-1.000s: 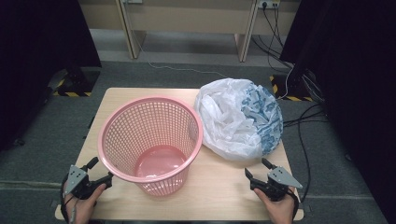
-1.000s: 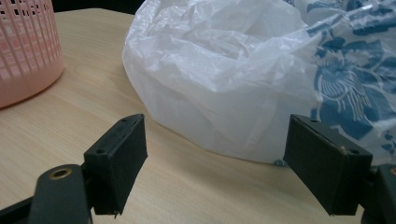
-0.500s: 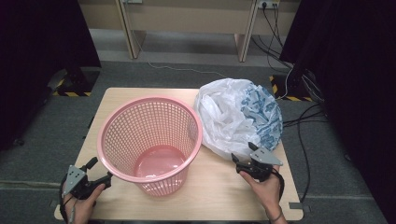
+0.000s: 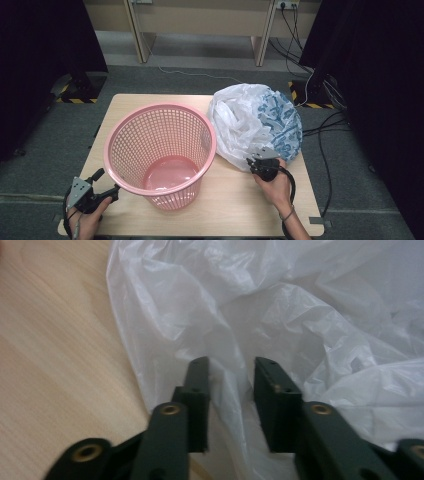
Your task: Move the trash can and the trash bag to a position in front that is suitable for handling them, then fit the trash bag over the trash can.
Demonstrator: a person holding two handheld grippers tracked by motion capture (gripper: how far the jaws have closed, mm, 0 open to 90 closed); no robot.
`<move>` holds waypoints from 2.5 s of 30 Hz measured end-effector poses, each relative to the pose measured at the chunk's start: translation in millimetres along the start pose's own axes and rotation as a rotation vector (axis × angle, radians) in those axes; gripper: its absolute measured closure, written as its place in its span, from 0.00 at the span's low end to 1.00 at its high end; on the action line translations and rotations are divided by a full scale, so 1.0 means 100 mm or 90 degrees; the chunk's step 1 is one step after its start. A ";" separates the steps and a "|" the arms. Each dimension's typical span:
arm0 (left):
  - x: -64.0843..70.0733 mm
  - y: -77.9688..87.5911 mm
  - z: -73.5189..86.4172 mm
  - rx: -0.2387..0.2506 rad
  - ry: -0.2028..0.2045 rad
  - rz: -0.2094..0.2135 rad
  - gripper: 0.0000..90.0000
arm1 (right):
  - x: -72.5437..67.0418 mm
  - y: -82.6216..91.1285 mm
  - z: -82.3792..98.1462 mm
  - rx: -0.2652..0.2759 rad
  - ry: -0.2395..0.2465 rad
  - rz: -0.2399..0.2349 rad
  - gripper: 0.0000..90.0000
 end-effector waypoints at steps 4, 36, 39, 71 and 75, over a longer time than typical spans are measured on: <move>-0.01 0.00 0.00 0.000 0.006 -0.001 0.17 | -0.01 0.03 0.05 -0.011 -0.015 -0.009 0.93; 0.00 0.02 0.00 0.015 0.009 -0.018 0.18 | 0.29 1.00 -0.08 0.178 -0.148 0.039 0.28; 0.01 0.04 0.00 0.019 0.006 -0.017 0.18 | 0.36 1.01 -0.03 0.179 -0.166 0.047 0.28; 0.02 0.03 0.01 0.011 0.003 -0.012 0.18 | 0.63 0.52 -0.56 0.126 -0.159 0.039 0.22; 0.02 0.04 0.01 0.014 0.003 -0.011 0.18 | 0.69 0.45 -0.65 0.123 -0.167 0.043 0.21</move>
Point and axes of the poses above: each handheld gripper's, and its own axes: y roughly backward along the jaws, z roughly out of its underside, x roughly to its right, the point moved 4 cm from there along -y, roughly forward along the jaws, and after that the axes turned 5 degrees about -z, right-handed, at the moved point
